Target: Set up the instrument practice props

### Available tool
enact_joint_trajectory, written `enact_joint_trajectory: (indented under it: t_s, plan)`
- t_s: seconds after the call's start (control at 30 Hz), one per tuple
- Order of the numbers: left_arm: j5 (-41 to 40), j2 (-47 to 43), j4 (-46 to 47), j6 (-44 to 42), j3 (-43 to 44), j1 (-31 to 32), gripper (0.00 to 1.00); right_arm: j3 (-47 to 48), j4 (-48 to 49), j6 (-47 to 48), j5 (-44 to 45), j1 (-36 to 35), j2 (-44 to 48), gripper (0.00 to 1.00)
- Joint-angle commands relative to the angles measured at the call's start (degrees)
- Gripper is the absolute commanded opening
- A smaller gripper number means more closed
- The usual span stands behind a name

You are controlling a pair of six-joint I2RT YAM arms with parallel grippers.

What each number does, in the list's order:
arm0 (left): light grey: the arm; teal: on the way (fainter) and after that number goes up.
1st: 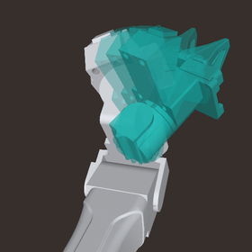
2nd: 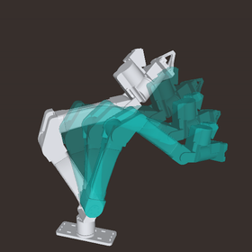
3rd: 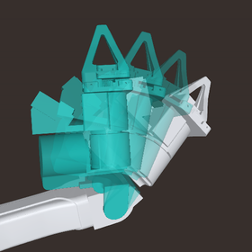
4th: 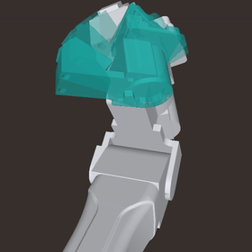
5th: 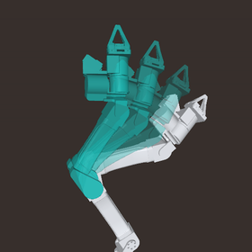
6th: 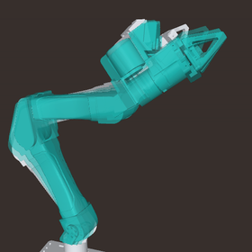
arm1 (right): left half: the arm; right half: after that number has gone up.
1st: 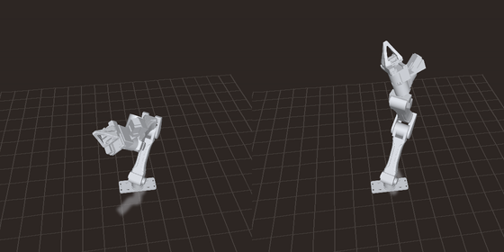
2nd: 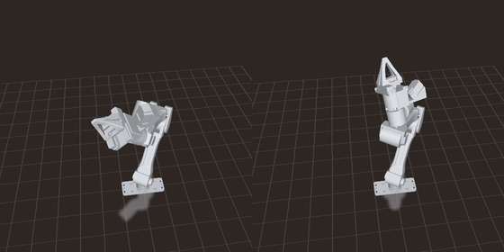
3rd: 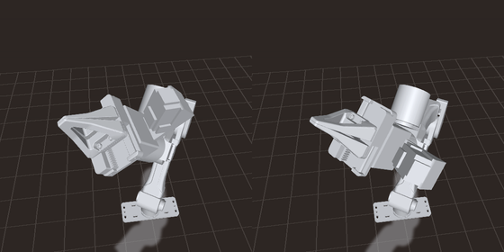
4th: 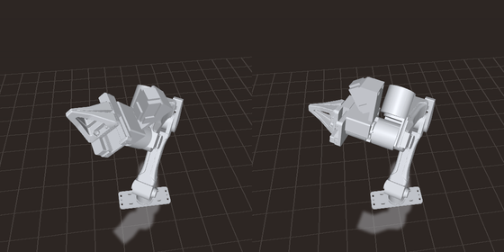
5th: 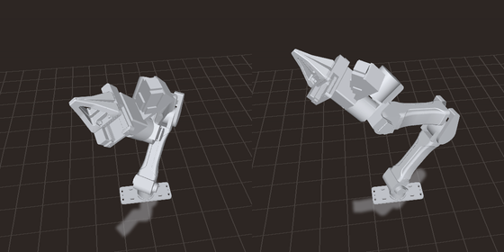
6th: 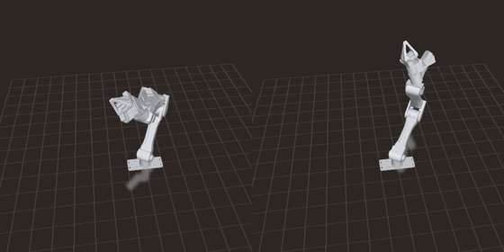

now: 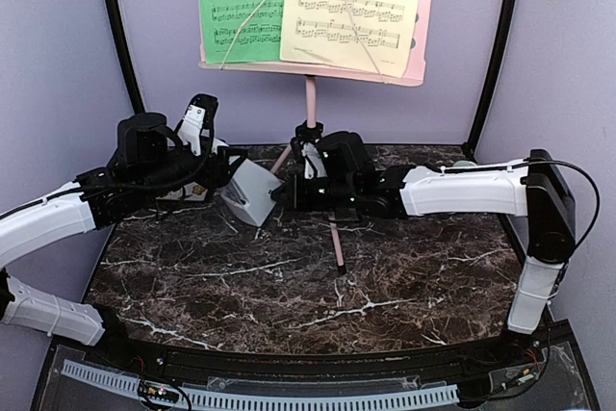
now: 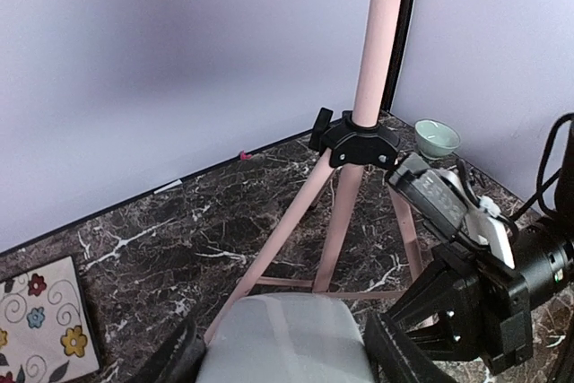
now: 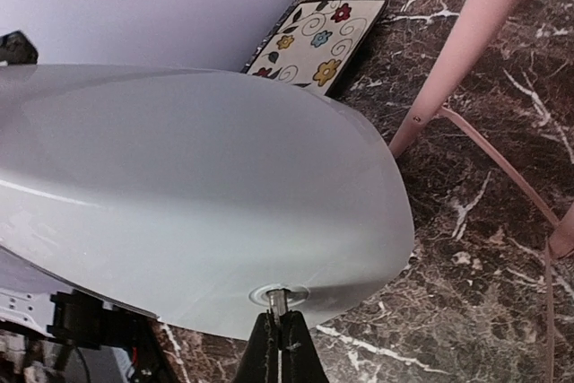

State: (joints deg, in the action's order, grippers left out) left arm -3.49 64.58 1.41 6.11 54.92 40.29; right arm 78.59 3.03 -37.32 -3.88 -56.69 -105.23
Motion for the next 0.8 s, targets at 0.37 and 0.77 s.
enact_joint_trajectory:
  t_s: [0.37, 0.77]
  plan:
    - [0.9, -6.0, 7.8, -8.0, -1.6, 7.8, 0.00, -5.2, 18.9, -31.8, -5.9, 4.0, -0.7, 0.00]
    - [-2.1, 2.3, -2.1, -0.1, 2.9, 7.8, 0.00, -10.4, 4.6, -5.6, -9.6, 3.9, 7.1, 0.59]
